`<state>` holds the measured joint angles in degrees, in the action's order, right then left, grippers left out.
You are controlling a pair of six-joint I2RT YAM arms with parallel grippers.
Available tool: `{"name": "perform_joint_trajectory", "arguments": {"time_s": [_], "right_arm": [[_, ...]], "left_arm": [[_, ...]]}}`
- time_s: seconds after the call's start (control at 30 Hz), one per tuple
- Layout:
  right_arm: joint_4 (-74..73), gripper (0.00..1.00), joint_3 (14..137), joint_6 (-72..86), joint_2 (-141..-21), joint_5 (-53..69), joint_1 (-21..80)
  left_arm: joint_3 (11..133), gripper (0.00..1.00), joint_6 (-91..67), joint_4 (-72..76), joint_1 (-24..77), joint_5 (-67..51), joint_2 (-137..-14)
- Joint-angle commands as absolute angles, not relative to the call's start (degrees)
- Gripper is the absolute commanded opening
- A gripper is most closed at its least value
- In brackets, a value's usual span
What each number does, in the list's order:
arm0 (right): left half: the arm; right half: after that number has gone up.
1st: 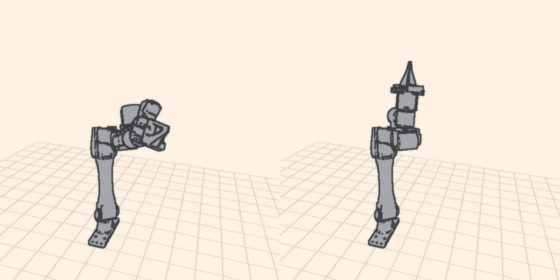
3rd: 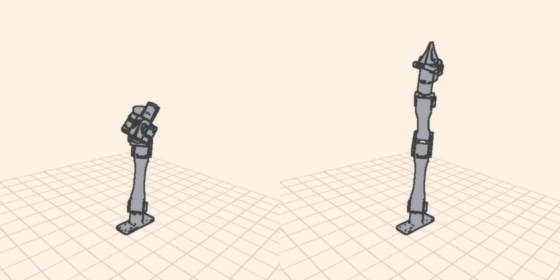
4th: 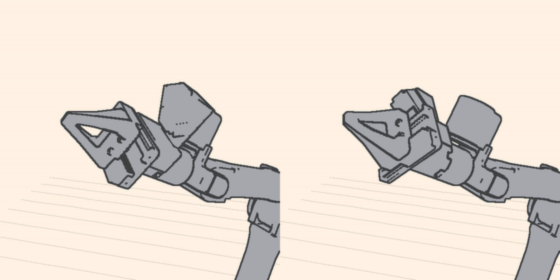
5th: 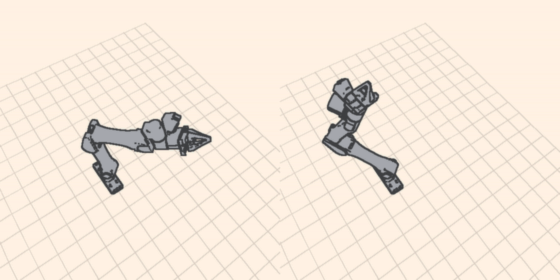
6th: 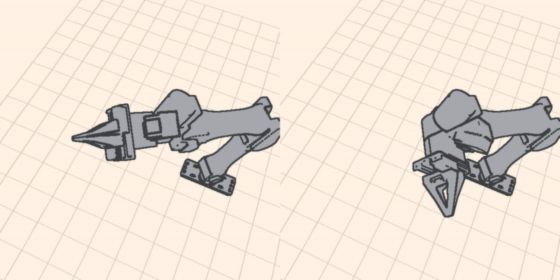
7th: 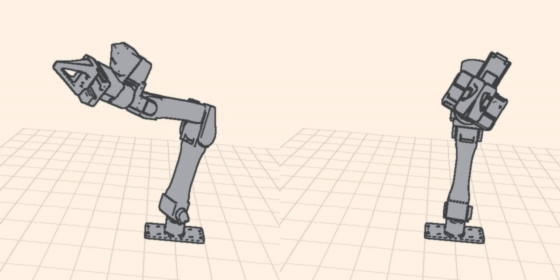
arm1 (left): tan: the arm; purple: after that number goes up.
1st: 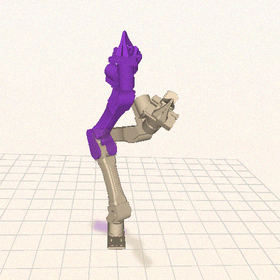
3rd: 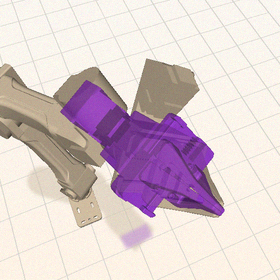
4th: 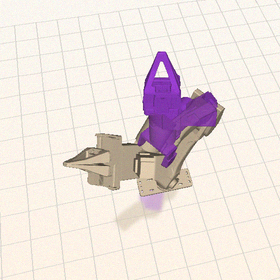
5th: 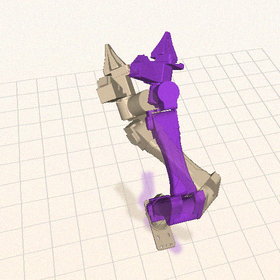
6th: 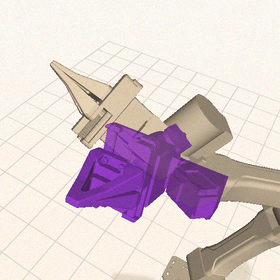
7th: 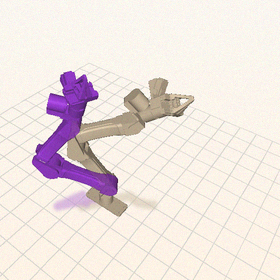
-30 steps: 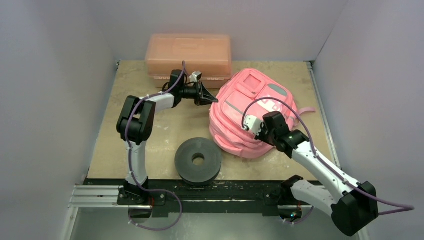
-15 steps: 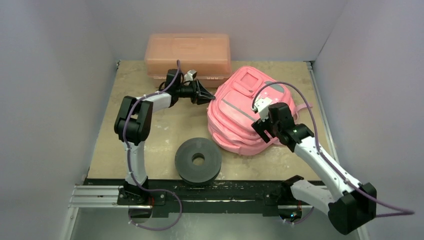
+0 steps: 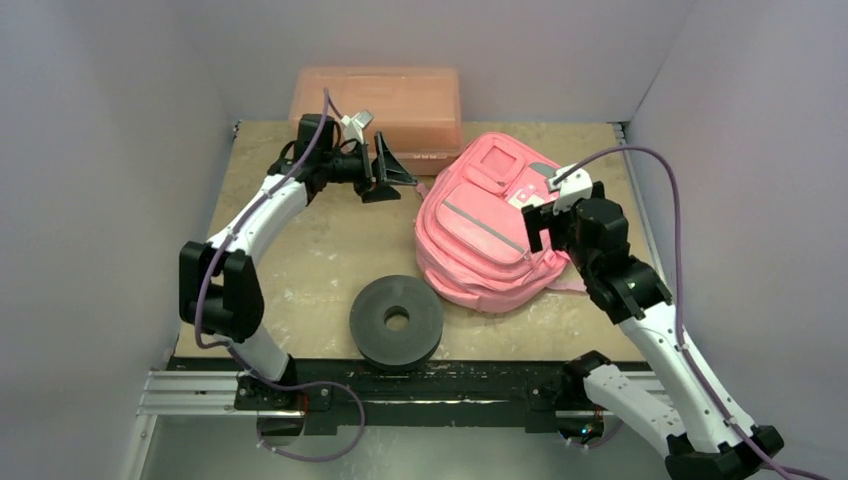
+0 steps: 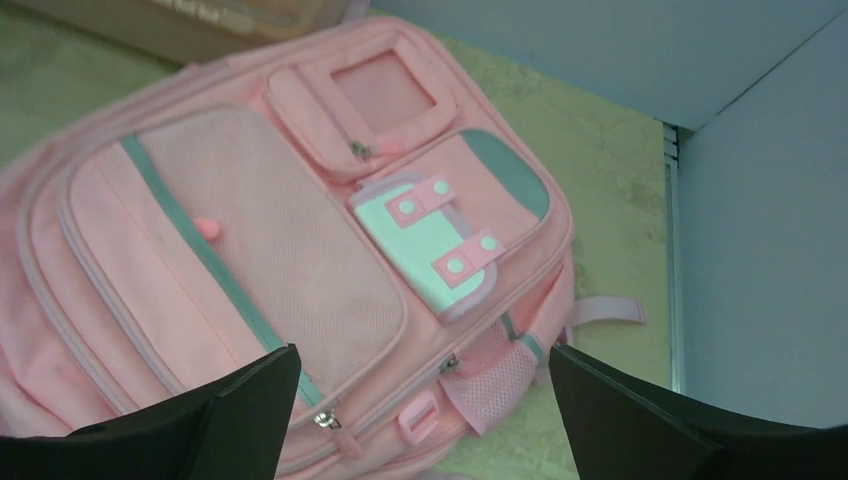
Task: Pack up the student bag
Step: Zip the student bag at the center of the board, then adjust the student bag at the center of the board.
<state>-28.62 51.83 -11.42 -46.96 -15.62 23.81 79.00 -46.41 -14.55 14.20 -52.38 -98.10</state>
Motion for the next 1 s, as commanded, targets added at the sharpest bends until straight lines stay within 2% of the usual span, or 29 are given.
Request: {"name": "perform_joint_trajectory", "arguments": {"time_s": [0.0,0.13,0.23,0.37,0.47,0.6,0.73,0.87,0.97], "right_arm": [[-25.6,0.99,59.7,2.2,-45.8,-18.8,23.9],[-31.5,0.99,62.9,5.0,-47.1,-14.8,24.0],[-32.5,0.99,59.9,0.3,-48.1,-6.0,25.3],[-31.8,0.99,57.6,-4.3,-49.6,-11.8,37.0],[-34.9,0.99,58.8,-4.8,-56.0,-19.0,49.9],[-37.0,0.95,57.3,-9.2,-61.2,-27.7,60.2],[-35.5,0.92,53.3,-16.3,-60.1,-23.5,63.8],[-31.8,0.99,49.0,-17.0,-61.5,-25.6,65.8],[-29.4,0.99,47.8,-14.6,-65.4,-30.2,66.3]], "left_arm": [[79.3,0.83,-33.6,-28.6,14.0,-47.1,-89.7],[77.6,0.84,-30.8,-33.2,14.5,-44.1,-86.4],[72.1,0.79,-32.4,-29.3,16.1,-43.6,-84.1],[66.9,0.77,-37.4,-21.9,16.9,-42.8,-79.8],[66.8,0.77,-37.0,-22.9,16.9,-41.2,-76.9],[67.3,0.78,-34.3,-26.9,16.9,-38.8,-73.5],[65.3,0.79,-33.3,-28.1,16.7,-38.3,-70.7],[61.9,0.79,-34.5,-25.9,16.7,-39.7,-69.2],[60.0,0.79,-35.7,-24.3,16.7,-40.0,-68.0]]}}
